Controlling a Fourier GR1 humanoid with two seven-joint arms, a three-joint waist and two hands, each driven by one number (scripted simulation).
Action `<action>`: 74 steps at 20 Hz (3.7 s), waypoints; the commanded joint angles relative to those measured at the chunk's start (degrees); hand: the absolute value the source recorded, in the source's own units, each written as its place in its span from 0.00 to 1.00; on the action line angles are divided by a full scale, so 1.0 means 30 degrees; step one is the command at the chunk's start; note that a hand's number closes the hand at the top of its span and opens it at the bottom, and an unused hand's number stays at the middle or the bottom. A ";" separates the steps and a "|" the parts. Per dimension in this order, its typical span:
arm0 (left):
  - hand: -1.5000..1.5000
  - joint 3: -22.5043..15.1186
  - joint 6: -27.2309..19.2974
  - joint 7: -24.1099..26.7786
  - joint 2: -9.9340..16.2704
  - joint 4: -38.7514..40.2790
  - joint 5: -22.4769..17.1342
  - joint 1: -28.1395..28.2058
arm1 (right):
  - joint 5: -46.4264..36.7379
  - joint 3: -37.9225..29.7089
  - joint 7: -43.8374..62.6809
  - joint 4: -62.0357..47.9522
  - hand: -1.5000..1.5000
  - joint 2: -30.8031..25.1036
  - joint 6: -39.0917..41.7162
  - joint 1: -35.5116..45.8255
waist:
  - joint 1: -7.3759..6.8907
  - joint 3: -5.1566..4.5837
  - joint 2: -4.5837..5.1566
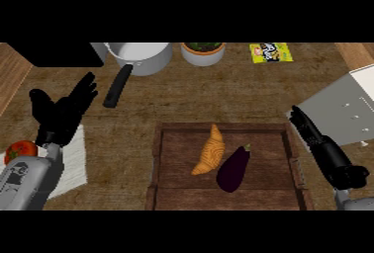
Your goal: Pick the eggplant from the tray and place it in the tiered shelf
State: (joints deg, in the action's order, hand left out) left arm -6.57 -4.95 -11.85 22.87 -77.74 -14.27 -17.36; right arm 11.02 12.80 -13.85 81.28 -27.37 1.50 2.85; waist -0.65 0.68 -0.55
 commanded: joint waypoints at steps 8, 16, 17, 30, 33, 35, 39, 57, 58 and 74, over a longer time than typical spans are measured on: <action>0.50 0.0132 -0.0363 0.1589 0.0214 -0.2681 0.0813 0.1402 | -0.1631 -0.2725 0.5323 -0.1412 1.00 -0.1579 -0.4633 0.1464 | -0.0153 -0.0469 0.0209; 0.50 0.0533 -0.0393 0.1992 -0.0253 -0.4669 0.1111 0.3852 | 0.0583 -0.0071 0.7885 0.5380 0.00 0.0983 -0.2264 -0.1492 | 0.0330 -0.0236 0.0119; 0.50 0.0708 0.0126 0.2031 -0.0348 -0.4361 0.0922 0.3774 | 0.1139 -0.1015 0.7960 0.5965 0.00 0.0212 -0.1432 -0.1880 | 0.0344 -0.0233 0.0139; 0.50 0.0475 -0.0456 0.0686 -0.1099 -0.5486 0.2134 0.3517 | -0.1588 0.0233 1.8133 1.1401 0.00 -0.3506 0.0441 0.1316 | 0.0258 -0.0245 0.0168; 0.50 0.0910 0.0509 0.1324 -0.1076 -0.5748 0.1872 0.4222 | -0.1719 0.0282 1.8818 0.9687 0.00 -0.2531 0.1513 0.2725 | 0.0127 -0.0233 0.0190; 0.50 0.1319 0.0855 0.1453 -0.1120 -0.4404 0.1683 0.2845 | -0.2485 0.1216 1.9622 0.8640 0.00 -0.1595 0.1438 0.4097 | 0.0112 -0.0237 0.0229; 0.50 0.1264 0.0996 0.1096 -0.1243 -0.5084 0.1945 0.3835 | -0.4233 0.2944 2.1908 0.8475 0.00 -0.0133 0.1570 0.5508 | 0.0085 -0.0238 0.0206; 0.50 0.2522 0.1938 -0.0437 -0.1741 -0.6958 0.2444 0.3869 | -0.8260 0.4494 2.2134 0.4392 0.00 0.3517 0.5284 0.5125 | 0.0183 -0.0225 0.0181; 0.50 0.2701 0.1909 0.0840 -0.1938 -0.6067 0.2611 0.4576 | -0.7730 0.4538 2.2807 0.4918 0.00 0.3127 0.6024 0.4828 | 0.0204 -0.0231 0.0180; 0.50 0.2726 0.2129 0.0588 -0.2704 -0.5993 0.3347 0.4193 | -0.9631 0.5373 2.6364 0.3422 0.00 0.4239 0.8344 0.6413 | 0.0222 -0.0237 0.0159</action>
State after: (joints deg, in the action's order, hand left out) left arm 1.22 1.38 -10.56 15.40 -96.46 -4.63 -4.43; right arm -17.98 28.50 56.19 89.28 -16.30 21.42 21.48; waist -0.15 -0.01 -0.03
